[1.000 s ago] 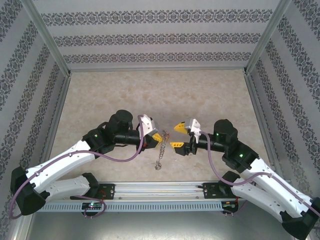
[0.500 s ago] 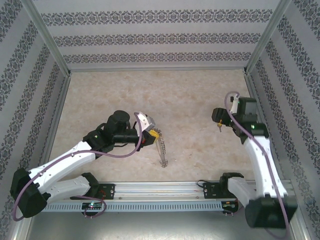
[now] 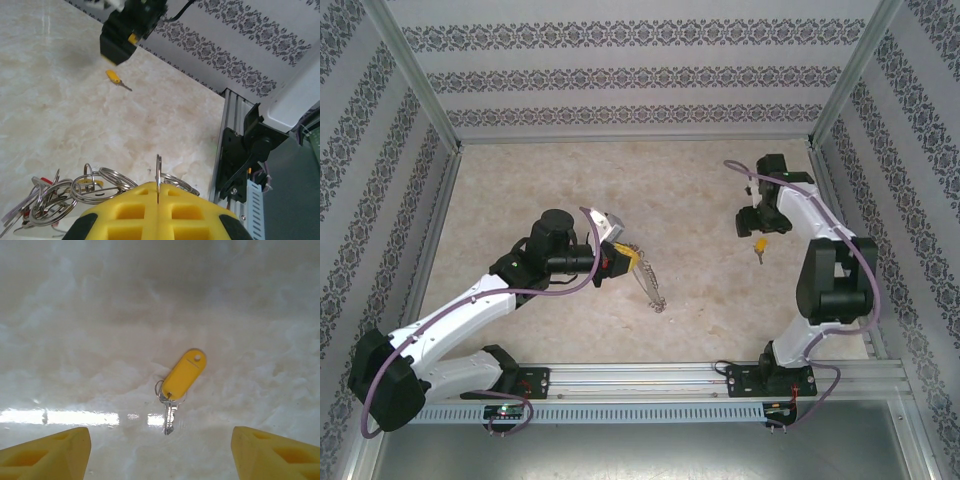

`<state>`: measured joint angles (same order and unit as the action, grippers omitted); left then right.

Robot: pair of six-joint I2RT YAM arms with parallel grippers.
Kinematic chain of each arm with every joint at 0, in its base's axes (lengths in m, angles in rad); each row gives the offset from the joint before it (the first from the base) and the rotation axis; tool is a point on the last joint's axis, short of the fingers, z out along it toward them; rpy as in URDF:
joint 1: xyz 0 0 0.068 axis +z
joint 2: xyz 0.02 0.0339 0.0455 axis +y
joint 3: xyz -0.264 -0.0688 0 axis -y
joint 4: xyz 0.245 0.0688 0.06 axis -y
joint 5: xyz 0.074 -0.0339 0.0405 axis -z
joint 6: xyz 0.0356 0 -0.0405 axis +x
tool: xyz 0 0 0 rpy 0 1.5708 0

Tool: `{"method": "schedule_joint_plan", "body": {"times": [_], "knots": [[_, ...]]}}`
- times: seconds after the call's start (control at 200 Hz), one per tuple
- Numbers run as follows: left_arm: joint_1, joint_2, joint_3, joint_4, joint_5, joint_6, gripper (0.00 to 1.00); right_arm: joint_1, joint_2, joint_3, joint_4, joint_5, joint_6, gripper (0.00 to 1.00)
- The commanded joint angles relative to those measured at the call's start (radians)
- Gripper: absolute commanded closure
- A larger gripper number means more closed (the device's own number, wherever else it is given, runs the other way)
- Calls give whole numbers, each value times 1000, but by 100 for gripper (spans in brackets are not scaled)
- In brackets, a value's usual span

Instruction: Put the keys on the keyring

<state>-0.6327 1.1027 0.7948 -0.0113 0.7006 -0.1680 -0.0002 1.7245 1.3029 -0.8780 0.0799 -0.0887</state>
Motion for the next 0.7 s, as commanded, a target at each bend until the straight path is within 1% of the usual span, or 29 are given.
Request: {"method": "schedule_joint_plan", "body": {"times": [0.0, 0.055, 0.165, 0.335, 0.47, 0.694], "knots": [[8, 4, -10, 85, 42, -33, 100, 6, 30, 27, -69, 53, -51, 27], [9, 11, -8, 86, 45, -31, 100, 9, 47, 24, -70, 45, -54, 29], [13, 21, -12, 111, 62, -53, 100, 11, 81, 11, -52, 36, -56, 36], [20, 30, -8, 122, 86, -69, 100, 13, 141, 17, -27, 37, -63, 42], [22, 32, -7, 118, 83, -68, 100, 12, 193, 35, -35, 59, -69, 47], [24, 34, -8, 124, 84, -74, 100, 3, 232, 52, -22, 62, -68, 56]]}}
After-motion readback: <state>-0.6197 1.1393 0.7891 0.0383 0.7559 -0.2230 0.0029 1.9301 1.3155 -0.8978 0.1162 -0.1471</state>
